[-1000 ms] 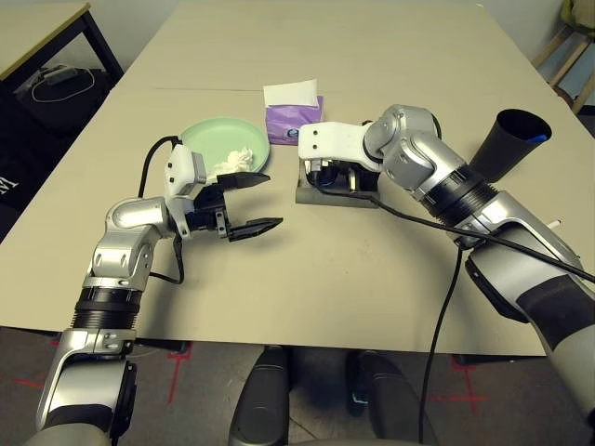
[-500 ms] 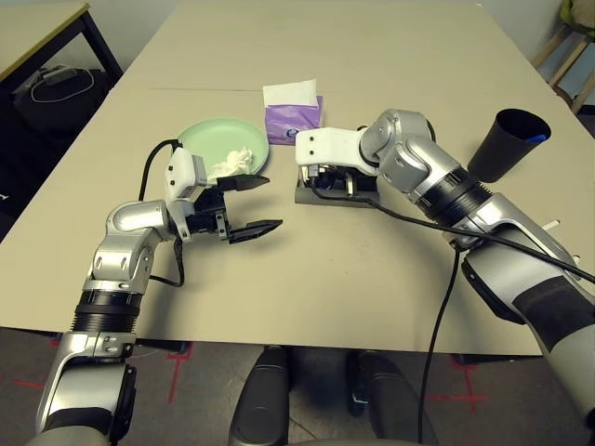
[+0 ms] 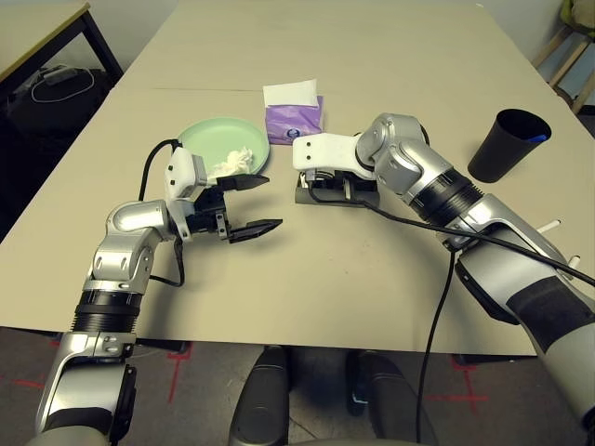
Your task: Organize and tidy the items on the table.
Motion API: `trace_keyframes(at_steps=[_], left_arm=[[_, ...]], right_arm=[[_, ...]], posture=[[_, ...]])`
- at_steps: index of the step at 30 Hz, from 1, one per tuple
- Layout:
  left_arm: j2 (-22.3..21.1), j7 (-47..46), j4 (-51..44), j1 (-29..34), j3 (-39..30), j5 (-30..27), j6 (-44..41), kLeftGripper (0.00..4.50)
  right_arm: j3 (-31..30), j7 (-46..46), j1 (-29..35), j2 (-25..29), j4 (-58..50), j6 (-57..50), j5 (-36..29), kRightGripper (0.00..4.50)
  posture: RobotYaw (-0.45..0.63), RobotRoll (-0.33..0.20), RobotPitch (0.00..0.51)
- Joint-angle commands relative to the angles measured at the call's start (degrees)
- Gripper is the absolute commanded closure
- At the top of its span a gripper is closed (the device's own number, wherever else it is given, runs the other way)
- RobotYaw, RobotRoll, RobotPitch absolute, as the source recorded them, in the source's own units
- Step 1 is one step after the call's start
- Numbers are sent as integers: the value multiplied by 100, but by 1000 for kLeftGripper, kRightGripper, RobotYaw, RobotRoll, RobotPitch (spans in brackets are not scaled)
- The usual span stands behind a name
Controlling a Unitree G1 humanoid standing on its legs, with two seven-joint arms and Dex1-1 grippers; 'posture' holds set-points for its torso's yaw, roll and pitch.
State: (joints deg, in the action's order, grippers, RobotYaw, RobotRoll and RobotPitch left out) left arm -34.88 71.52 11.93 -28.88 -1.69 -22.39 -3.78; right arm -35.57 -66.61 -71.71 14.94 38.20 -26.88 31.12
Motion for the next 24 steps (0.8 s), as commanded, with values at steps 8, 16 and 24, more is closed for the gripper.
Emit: trace_keyframes(at_steps=[8,16,24], left_arm=[[10,142,213,-155,83,53,108,0],[40,168,301,-202,106,54,158,0],[31,213,427,-337,96,65,192,0]], right_arm=[[50,-217,-103,120,-203,-70,-23,4114],[150,-222,-224,382,-379,-72,-51,1150],[352,-414,-315,557,-708,-323,-218,27]], posture=[[242,0,151],[227,0,147],[216,0,141]])
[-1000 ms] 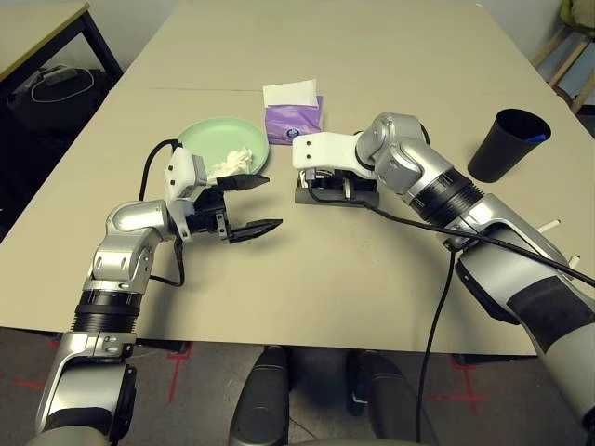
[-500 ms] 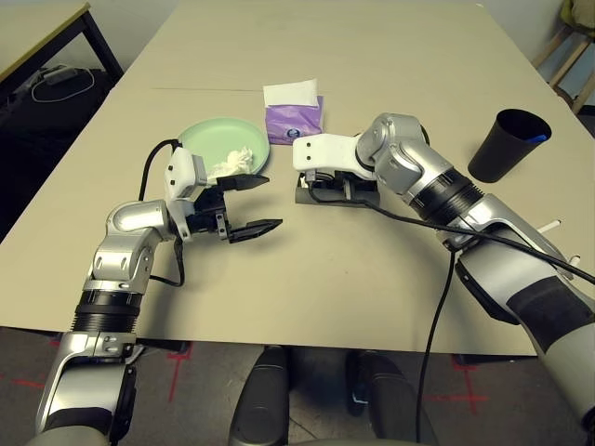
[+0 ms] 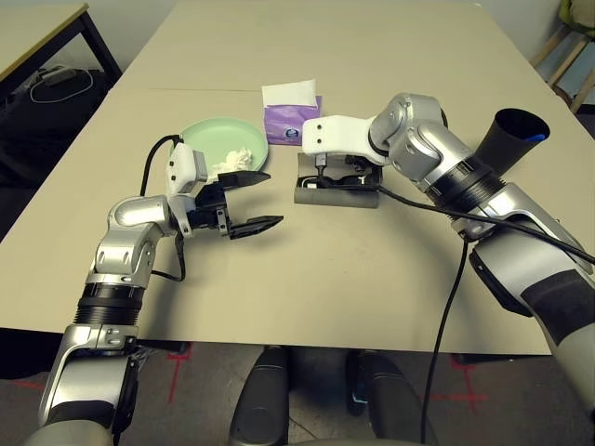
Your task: Organize and tidy the items on the table.
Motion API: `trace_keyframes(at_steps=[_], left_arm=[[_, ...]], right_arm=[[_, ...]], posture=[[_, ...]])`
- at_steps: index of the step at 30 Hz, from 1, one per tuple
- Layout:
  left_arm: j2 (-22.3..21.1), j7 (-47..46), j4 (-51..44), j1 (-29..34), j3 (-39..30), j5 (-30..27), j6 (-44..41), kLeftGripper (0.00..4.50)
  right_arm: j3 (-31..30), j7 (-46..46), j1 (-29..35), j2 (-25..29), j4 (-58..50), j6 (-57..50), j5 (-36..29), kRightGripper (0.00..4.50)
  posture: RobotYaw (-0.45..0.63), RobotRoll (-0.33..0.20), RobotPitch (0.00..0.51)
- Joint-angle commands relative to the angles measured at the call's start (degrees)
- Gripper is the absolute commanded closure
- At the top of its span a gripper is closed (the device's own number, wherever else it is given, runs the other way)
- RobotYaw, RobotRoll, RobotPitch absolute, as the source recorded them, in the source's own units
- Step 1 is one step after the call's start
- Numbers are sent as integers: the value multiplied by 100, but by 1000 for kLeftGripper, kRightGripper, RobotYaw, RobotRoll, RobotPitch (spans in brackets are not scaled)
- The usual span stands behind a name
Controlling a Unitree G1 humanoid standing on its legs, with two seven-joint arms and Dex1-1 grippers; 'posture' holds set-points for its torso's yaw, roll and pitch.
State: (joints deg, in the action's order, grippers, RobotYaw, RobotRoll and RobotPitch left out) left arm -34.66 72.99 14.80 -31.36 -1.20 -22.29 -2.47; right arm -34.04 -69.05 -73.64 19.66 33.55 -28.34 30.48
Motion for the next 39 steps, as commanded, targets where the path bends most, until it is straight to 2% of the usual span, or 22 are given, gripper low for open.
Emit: trace_keyframes(at_steps=[1,8,12,15,19,22,29,34,39], left_arm=[[4,76,175,-115,44,60,73,0],[-12,155,369,-235,51,75,137,0],[-11,274,480,-300,95,85,166,0],[48,365,619,-393,140,110,235,0],[149,442,899,-585,195,188,400,0],[195,459,1118,-673,231,279,539,0],[262,296,1139,-638,183,318,523,0],[238,177,1090,-586,125,275,462,0],[202,92,1108,-598,84,278,426,0]], right_arm=[[252,-227,-135,117,-331,-265,-201,27],[850,-598,241,575,-1347,-1177,-823,27],[1047,-766,787,1030,-2015,-1613,-1176,27],[1561,-836,1379,1223,-2690,-1975,-1818,27],[2466,-275,2146,1097,-3215,-2430,-2522,27],[3291,540,2663,652,-3311,-2445,-2962,27],[3829,1498,3886,415,-3549,-1634,-3542,27],[4341,1773,4406,85,-3784,-1104,-4313,27],[4500,1772,4879,49,-3671,1,-4679,27]], posture=[[210,0,138],[178,0,131],[155,0,128],[134,0,129],[116,0,127],[110,0,127],[124,0,129],[128,0,127],[134,0,129]])
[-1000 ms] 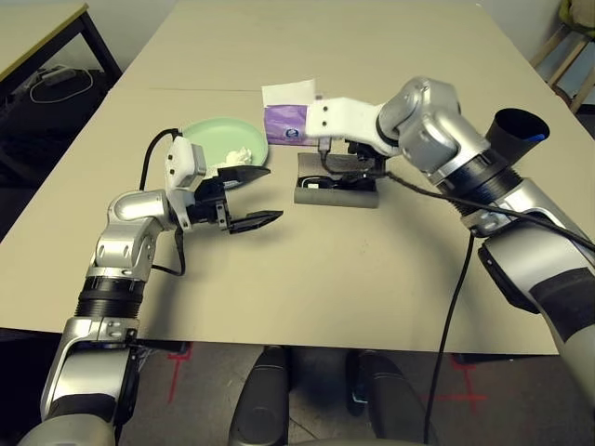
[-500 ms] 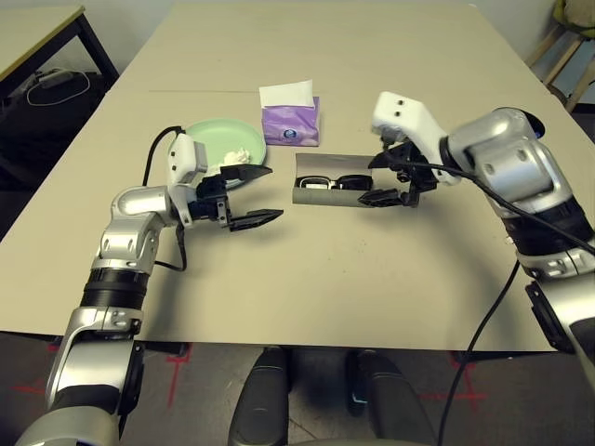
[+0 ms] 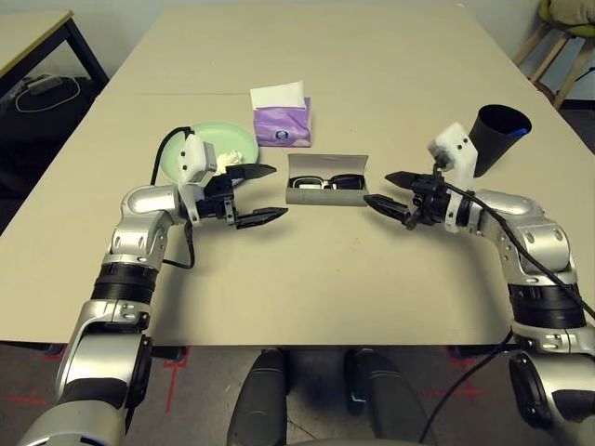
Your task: Organize and tidy the items on the table.
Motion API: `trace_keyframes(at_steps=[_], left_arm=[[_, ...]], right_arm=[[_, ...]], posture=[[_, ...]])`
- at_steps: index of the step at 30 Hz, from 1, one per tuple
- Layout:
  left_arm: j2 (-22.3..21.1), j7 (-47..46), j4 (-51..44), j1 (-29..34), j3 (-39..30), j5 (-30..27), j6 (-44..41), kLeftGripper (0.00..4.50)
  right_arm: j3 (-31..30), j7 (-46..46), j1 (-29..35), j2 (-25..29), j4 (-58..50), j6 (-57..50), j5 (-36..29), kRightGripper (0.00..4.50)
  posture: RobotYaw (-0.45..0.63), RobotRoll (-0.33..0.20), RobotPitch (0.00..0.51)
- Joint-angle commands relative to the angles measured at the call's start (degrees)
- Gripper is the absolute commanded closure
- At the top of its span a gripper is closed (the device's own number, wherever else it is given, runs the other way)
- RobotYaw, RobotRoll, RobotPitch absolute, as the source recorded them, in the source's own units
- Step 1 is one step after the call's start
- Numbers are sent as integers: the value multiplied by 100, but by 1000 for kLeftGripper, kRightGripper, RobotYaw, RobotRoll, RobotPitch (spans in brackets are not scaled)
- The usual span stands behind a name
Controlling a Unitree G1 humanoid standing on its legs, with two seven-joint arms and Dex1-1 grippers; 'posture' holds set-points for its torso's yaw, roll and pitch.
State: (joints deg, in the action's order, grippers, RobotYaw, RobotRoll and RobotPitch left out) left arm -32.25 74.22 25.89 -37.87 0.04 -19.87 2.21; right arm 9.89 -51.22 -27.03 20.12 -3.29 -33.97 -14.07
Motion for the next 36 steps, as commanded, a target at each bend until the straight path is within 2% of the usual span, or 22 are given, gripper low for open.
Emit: trace_keyframes(at_steps=[1,6,12,16,22,28,31,36], left_arm=[[-43,-55,1,51,-46,43,-47,0],[-48,-207,47,63,-81,70,-36,0],[16,-376,19,104,-58,85,8,0],[76,-491,85,59,-58,99,71,0],[181,-659,206,-20,-68,105,130,0],[285,-690,472,-138,-51,195,261,0],[346,-703,665,-207,-85,192,307,674],[432,-597,1097,-328,-77,280,533,2660]], right_arm=[[109,-49,303,24,81,763,-279,27],[-21,-76,700,67,490,2034,-216,27],[0,-147,733,95,1078,3121,-331,27],[-58,-609,848,307,1448,3765,-388,27],[-56,-811,1102,532,1554,3806,-548,27],[12,-648,1298,720,1092,3495,-743,27],[2,-533,1351,778,815,3327,-830,0],[-101,-452,1319,821,618,3116,-873,0]], posture=[[137,0,130],[154,0,131],[162,0,136],[165,0,136],[161,0,136],[150,0,133],[150,0,133],[128,0,136]])
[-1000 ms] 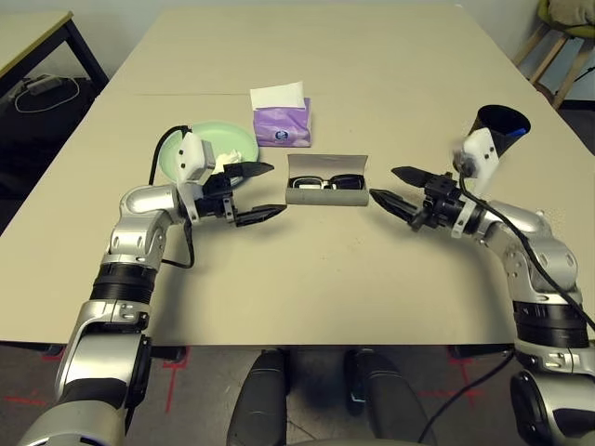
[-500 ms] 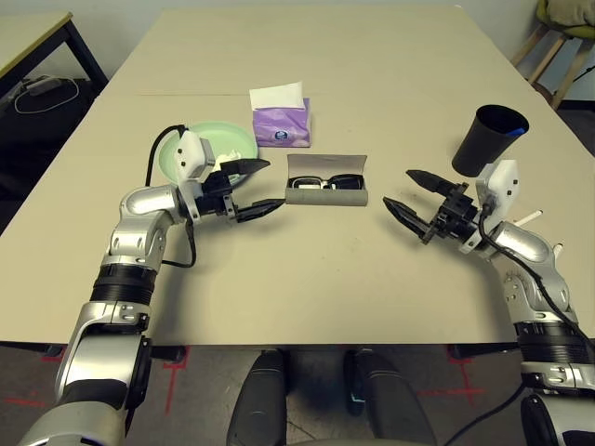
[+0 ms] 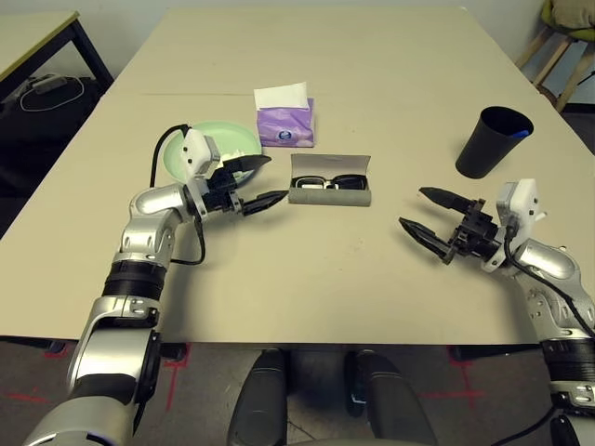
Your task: Organize and tidy the items on the table.
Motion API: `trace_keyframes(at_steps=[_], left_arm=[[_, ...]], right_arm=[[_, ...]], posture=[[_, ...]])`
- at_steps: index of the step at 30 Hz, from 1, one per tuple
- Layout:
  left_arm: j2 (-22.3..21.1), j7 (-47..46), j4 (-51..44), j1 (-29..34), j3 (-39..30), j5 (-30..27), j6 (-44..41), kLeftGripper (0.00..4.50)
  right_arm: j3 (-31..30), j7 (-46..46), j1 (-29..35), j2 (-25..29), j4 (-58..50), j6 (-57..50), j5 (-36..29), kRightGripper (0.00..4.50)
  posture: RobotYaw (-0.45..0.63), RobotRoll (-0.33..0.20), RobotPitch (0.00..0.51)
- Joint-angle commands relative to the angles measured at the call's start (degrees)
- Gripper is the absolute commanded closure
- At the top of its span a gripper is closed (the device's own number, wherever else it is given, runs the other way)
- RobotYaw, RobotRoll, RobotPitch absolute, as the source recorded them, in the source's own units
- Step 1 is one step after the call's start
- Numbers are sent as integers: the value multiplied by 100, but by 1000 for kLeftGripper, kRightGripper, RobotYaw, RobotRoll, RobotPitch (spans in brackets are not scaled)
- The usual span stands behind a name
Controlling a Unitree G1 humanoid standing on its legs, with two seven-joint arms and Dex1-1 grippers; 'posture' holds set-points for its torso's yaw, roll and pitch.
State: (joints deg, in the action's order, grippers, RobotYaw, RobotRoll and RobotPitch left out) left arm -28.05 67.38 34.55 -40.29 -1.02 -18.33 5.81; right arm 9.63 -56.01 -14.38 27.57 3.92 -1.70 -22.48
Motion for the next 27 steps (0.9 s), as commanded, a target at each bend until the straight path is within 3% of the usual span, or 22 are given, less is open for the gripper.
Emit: trace_keyframes(at_steps=[1,5,10,27], left_arm=[[25,80,316,-119,26,160,237,3014],[105,-433,745,-356,-71,319,210,4481],[283,-1561,1329,-735,-98,750,412,4481],[864,-2892,2794,-1810,89,1611,641,4481]], right_arm=[[-103,7,45,90,-86,-107,-14,0],[-144,23,-45,83,-50,-132,-36,0],[-157,56,-83,47,-1,-141,-93,0],[-214,269,47,58,-302,-378,-138,0]], posture=[[125,0,138],[126,0,139],[132,0,142],[107,0,153]])
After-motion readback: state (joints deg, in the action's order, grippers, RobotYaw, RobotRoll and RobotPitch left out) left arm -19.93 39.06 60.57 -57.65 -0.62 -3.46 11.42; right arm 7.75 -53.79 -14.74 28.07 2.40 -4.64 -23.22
